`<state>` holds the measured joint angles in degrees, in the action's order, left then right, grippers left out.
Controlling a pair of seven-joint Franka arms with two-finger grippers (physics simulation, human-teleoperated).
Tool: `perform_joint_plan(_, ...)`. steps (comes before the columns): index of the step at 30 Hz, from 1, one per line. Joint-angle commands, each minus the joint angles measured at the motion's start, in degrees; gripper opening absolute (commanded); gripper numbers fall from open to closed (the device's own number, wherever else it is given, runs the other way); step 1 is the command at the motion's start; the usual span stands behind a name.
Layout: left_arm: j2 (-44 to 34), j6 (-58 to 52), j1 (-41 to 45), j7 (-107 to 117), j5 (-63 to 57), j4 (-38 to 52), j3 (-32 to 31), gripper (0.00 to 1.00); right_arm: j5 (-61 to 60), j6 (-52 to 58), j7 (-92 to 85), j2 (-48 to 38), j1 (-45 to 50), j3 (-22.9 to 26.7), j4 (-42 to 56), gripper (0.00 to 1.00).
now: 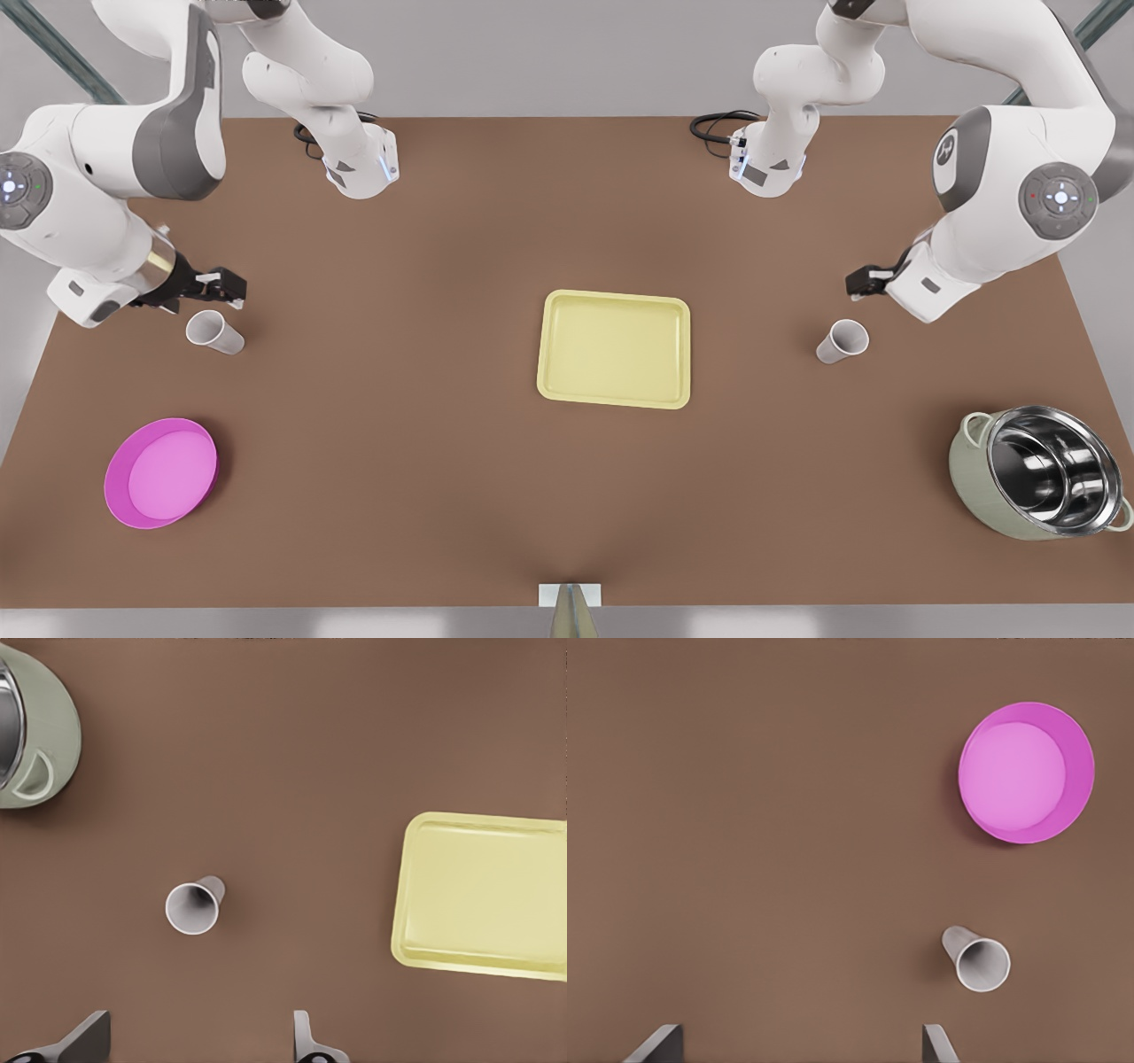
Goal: Use both arms to respectively pick up the white IKEA cups from the middle-left and middle-right positions, then place the white IKEA cups onto the middle-middle tray, ensuring that the cups remain upright and do not tip over
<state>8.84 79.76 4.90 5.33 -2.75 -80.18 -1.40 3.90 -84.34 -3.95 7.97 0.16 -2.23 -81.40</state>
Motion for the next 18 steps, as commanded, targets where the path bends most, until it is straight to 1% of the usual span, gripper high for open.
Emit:
perform_joint_plan(1,-0.1,2.5,0.0,-0.4,0.1,0.0,0.0,1.00,0.6,-2.7,-3.1,0.5,-0.2,0.1,0.1,1.00)
perform_joint_plan(2,0.0,2.5,0.0,-0.4,0.1,0.0,0.0,1.00,0.5,-2.7,-3.3,0.9,-0.3,0.2,0.2,1.00)
perform_joint_plan(3,1.1,2.9,-0.2,-2.5,1.1,-0.8,2.9,1.00,0.2,-2.7,-3.3,1.1,-0.3,0.3,0.1,1.00)
perform_joint_plan(4,1.9,7.0,-0.5,-7.8,2.0,-4.8,7.1,1.00,-0.1,-2.7,-3.4,1.7,-1.5,0.5,0.1,1.00)
perform_joint_plan(5,2.0,19.8,-0.5,-10.1,2.0,-13.8,11.1,1.00,0.3,-3.1,-7.1,3.1,-4.5,0.6,0.0,1.00)
perform_joint_plan(6,2.9,29.7,-1.3,-13.1,2.0,-19.1,12.8,1.00,0.6,-3.7,-8.4,3.5,-6.7,0.8,-0.6,1.00)
perform_joint_plan(7,3.5,34.0,-2.5,-15.7,2.0,-22.9,13.4,1.00,0.7,-4.7,-11.7,4.7,-10.6,0.8,-1.9,1.00)
perform_joint_plan(8,4.2,41.2,-3.1,-18.8,2.0,-28.3,15.7,1.00,0.8,-6.8,-12.9,4.7,-12.5,0.9,-4.5,1.00)
perform_joint_plan(10,6.4,43.5,-3.9,-18.9,3.0,-30.5,16.0,1.00,1.0,-8.8,-14.6,4.6,-15.1,0.9,-7.1,1.00)
perform_joint_plan(11,7.1,44.2,-4.0,-18.9,5.8,-31.7,16.0,1.00,1.0,-10.8,-16.2,4.7,-16.4,0.9,-8.7,1.00)
perform_joint_plan(12,8.5,47.6,-4.0,-18.9,5.8,-33.2,16.0,1.00,1.1,-12.8,-16.4,4.5,-16.7,0.9,-10.7,1.00)
perform_joint_plan(13,9.3,48.7,-4.1,-18.9,5.9,-33.4,16.0,1.00,1.1,-14.8,-16.4,4.7,-17.6,0.9,-12.4,1.00)
perform_joint_plan(14,9.3,48.7,-3.9,-19.0,6.2,-34.6,16.0,1.00,1.1,-17.7,-16.5,4.2,-17.9,0.9,-15.4,1.00)
perform_joint_plan(16,9.3,48.4,-3.9,-21.9,7.0,-36.2,16.0,1.00,0.7,-19.9,-18.3,3.6,-19.4,0.9,-18.3,1.00)
perform_joint_plan(18,9.0,46.9,-4.0,-22.0,7.0,-37.4,16.0,1.00,0.2,-26.5,-22.3,4.0,-22.3,0.8,-22.5,1.00)
